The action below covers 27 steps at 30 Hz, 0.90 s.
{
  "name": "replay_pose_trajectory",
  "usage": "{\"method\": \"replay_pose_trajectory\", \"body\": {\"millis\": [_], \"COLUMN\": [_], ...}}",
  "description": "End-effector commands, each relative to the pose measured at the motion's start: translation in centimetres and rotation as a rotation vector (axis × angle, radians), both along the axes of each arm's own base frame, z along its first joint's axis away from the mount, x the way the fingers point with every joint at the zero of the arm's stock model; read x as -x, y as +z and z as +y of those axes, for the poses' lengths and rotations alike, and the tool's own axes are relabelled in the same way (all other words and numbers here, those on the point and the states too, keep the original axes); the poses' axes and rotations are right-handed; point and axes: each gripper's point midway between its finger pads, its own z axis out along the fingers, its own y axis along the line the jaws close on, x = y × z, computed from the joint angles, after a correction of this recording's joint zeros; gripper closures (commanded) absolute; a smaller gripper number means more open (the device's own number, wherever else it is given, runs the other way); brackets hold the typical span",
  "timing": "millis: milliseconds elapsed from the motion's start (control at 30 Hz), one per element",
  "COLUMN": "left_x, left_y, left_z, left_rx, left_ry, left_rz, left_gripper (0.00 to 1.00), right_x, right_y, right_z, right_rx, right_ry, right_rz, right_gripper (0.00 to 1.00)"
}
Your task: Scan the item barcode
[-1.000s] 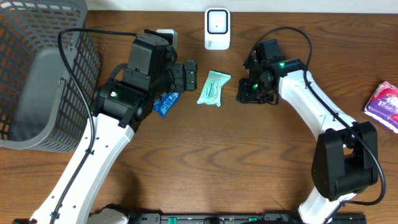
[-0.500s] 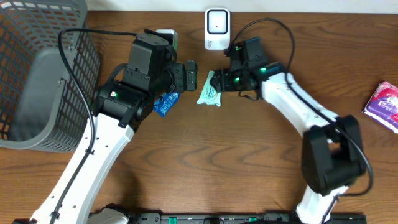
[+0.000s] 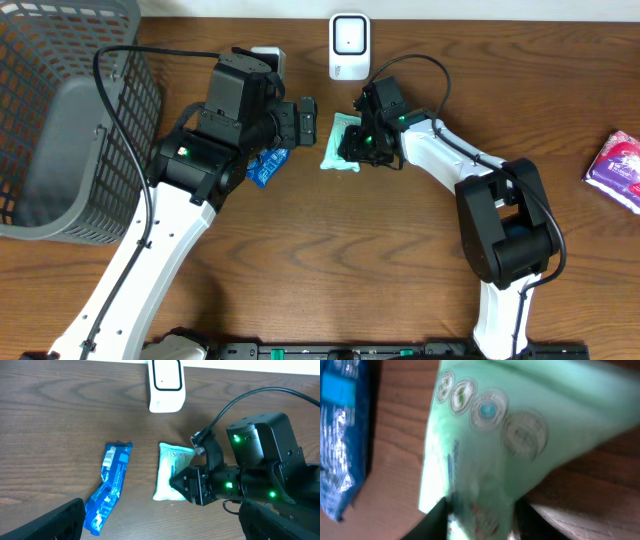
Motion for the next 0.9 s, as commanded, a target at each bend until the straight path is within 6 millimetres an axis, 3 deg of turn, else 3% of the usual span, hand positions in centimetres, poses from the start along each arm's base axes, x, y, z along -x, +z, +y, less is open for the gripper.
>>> {"method": "replay_pose_trajectory", "body": {"millis": [0, 200, 400, 433, 467, 533, 667, 800, 867], "left_x": [-0.3, -0.3, -0.3, -0.3, -0.3, -0.3, -0.3, -0.3, -0.3], "left_y": [0.7, 0.7, 0.7, 0.7, 0.7, 0.7, 0.7, 0.7, 0.7], "left_z": [0.2, 0.2, 0.2, 0.2, 0.2, 0.2, 0.2, 0.2, 0.2], "left_rx": [0.001, 0.001, 0.001, 0.001, 0.001, 0.001, 0.001, 0.001, 0.001], "left_ry": [0.016, 0.016, 0.016, 0.016, 0.016, 0.016, 0.016, 0.016, 0.016], "left_rz": [-0.015, -0.015, -0.015, -0.015, -0.015, -0.015, -0.015, -0.015, -0.015], "left_gripper": [0.02, 0.02, 0.02, 0.02, 0.02, 0.02, 0.02, 0.02, 0.02], "right_x": [0.4, 1.6, 2.0, 1.9, 1.9, 1.9, 1.5, 0.8, 0.6], "right_y": [-0.7, -0.4, 1.0, 1.4, 1.9, 2.7, 4.0, 4.5, 4.5], "right_z": [-1.1, -4.4, -8.8, -9.1, -9.3, -9.6, -9.6, -9.1, -8.7], "right_rx": [0.023, 0.089, 0.179, 0.173, 0.163, 0.156, 0.144, 0.103, 0.094], "right_ry": [-0.021, 0.062, 0.098, 0.118, 0.149, 0.176, 0.139, 0.036, 0.01], "right_rz": [0.036, 0.068, 0.062, 0.048, 0.029, 0.006, -0.017, -0.005, -0.005], "right_gripper": [0.8, 0.85, 0.74, 0.7, 0.6, 0.24, 0.24, 0.36, 0.37]}}
